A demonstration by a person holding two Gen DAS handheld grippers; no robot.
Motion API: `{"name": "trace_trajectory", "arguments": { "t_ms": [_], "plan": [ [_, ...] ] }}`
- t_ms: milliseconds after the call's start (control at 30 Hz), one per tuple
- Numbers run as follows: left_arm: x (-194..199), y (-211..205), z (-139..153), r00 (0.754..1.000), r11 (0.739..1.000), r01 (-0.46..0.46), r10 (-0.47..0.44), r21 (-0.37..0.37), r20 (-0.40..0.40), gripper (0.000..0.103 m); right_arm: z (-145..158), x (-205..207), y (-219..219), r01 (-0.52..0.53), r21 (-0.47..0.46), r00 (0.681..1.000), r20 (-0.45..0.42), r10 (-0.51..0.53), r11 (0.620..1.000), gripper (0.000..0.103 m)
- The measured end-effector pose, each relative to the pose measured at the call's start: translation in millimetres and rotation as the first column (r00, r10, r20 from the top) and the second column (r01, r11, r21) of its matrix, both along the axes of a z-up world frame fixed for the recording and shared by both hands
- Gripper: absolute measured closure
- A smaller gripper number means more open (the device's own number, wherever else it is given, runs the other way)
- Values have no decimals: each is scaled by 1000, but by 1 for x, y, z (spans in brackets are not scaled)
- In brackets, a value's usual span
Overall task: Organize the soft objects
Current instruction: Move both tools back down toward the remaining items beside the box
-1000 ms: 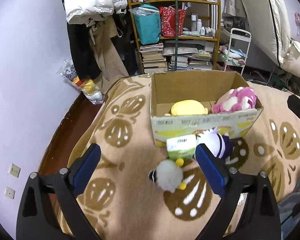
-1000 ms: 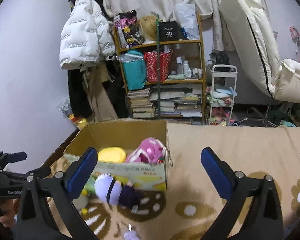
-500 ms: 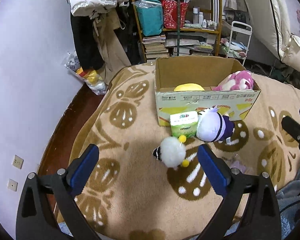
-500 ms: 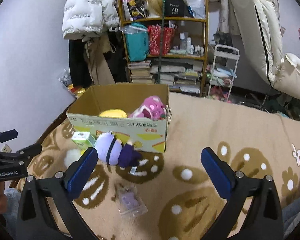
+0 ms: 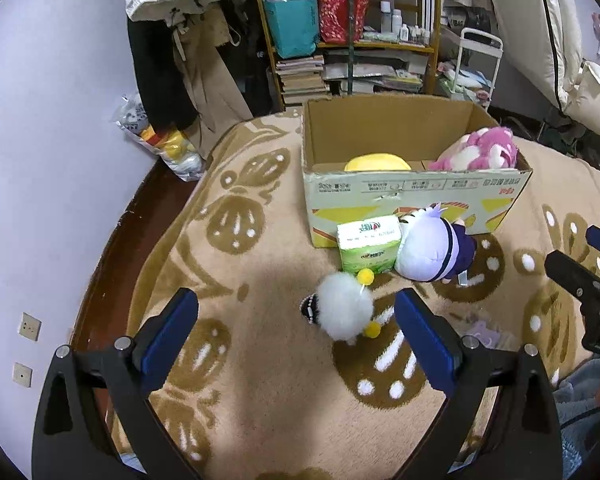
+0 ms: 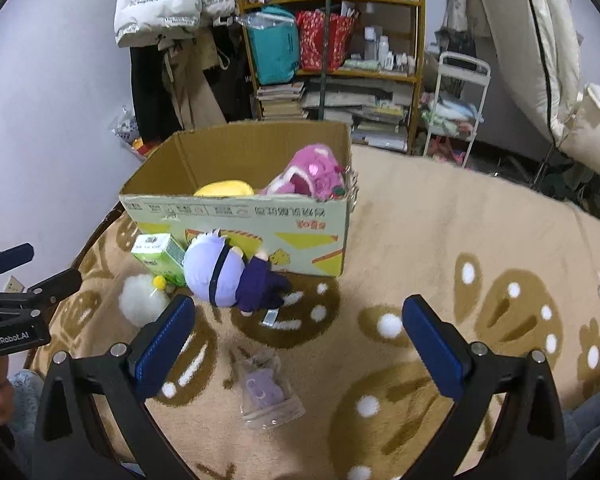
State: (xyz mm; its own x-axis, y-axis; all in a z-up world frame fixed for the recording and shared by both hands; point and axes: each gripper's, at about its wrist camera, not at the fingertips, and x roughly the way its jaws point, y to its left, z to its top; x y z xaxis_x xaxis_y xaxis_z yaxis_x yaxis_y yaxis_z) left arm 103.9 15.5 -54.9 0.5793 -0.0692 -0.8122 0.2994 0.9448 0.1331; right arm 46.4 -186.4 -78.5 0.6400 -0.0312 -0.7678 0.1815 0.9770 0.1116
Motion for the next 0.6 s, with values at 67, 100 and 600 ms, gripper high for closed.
{"name": "trace_trajectory", "arguments": {
  "t_ms": [67, 100, 600],
  "plan": [
    [6, -4, -7, 1000, 1000, 10, -10, 6, -20, 6, -6, 5, 1, -4, 0, 1000, -22, 4, 1000, 0],
    [7, -6, -9, 1000, 1000, 12, -12, 8, -26, 6, -9, 7, 2, -8, 1, 1000, -30, 8, 1000, 0],
    [37, -26, -50, 989, 998, 54, -52, 10, -142, 6, -53, 34, 18, -57, 3, 978, -203, 57, 998, 0]
  ]
}}
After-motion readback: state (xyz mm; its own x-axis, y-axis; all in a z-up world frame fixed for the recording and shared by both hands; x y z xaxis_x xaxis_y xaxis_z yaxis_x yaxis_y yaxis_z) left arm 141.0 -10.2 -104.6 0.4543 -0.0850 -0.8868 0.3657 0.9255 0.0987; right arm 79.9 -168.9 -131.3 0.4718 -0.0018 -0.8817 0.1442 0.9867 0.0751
